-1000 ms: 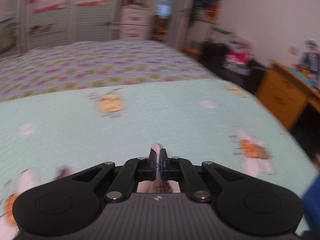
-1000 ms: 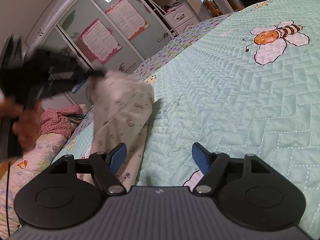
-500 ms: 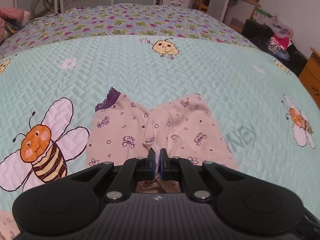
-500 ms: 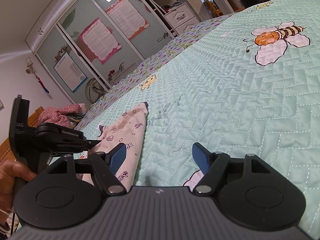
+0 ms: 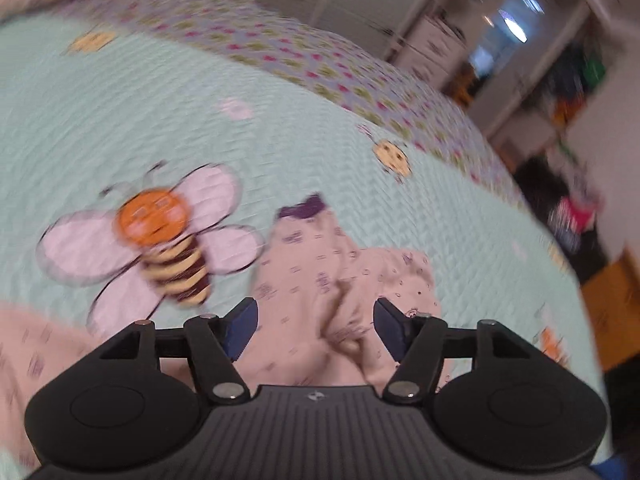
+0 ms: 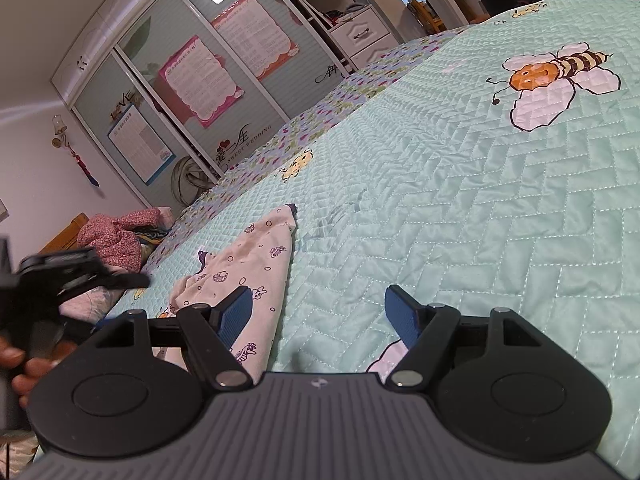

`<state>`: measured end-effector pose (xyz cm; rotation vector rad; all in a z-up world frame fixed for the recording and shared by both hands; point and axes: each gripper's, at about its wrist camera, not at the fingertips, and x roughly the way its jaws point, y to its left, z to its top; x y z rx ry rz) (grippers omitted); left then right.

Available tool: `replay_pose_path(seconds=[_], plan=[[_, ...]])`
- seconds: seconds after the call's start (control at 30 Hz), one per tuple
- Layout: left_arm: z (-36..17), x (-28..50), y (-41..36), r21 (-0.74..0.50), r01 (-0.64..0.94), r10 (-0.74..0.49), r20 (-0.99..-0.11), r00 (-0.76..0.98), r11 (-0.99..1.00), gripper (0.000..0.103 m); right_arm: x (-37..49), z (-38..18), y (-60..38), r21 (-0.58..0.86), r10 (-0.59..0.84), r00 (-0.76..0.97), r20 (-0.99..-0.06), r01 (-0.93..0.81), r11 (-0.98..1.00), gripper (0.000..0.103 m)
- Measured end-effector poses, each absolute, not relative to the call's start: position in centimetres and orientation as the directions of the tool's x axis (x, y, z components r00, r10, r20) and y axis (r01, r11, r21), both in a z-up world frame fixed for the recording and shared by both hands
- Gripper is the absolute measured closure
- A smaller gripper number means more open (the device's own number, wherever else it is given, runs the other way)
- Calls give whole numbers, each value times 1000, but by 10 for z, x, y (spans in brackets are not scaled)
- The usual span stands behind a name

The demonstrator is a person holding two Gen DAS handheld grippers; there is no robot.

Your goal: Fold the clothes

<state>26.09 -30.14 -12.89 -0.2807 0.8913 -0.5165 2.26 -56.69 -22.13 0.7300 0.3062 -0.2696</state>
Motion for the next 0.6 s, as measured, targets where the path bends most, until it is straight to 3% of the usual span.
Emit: replay_pose_path(seconds=[0.03, 0.2, 0.43, 0.6], plan=[[-130, 257, -292, -445, 299, -535, -665, 521, 844, 37, 23, -221, -567, 608, -134, 921, -365, 345, 715, 29], [-140, 230, -277, -245, 357, -416, -720, 556, 901, 37, 22, -221, -566, 607, -134, 921, -365, 345, 716, 29], [-149, 209, -247, -395, 274, -481, -687, 546, 877, 37, 23, -221, -564, 603, -130, 922, -364, 339, 722, 26], [-147, 207, -275, -277, 344, -434, -703, 563, 897, 37, 22, -221, -564, 605, -128, 923, -362, 337, 722, 26]])
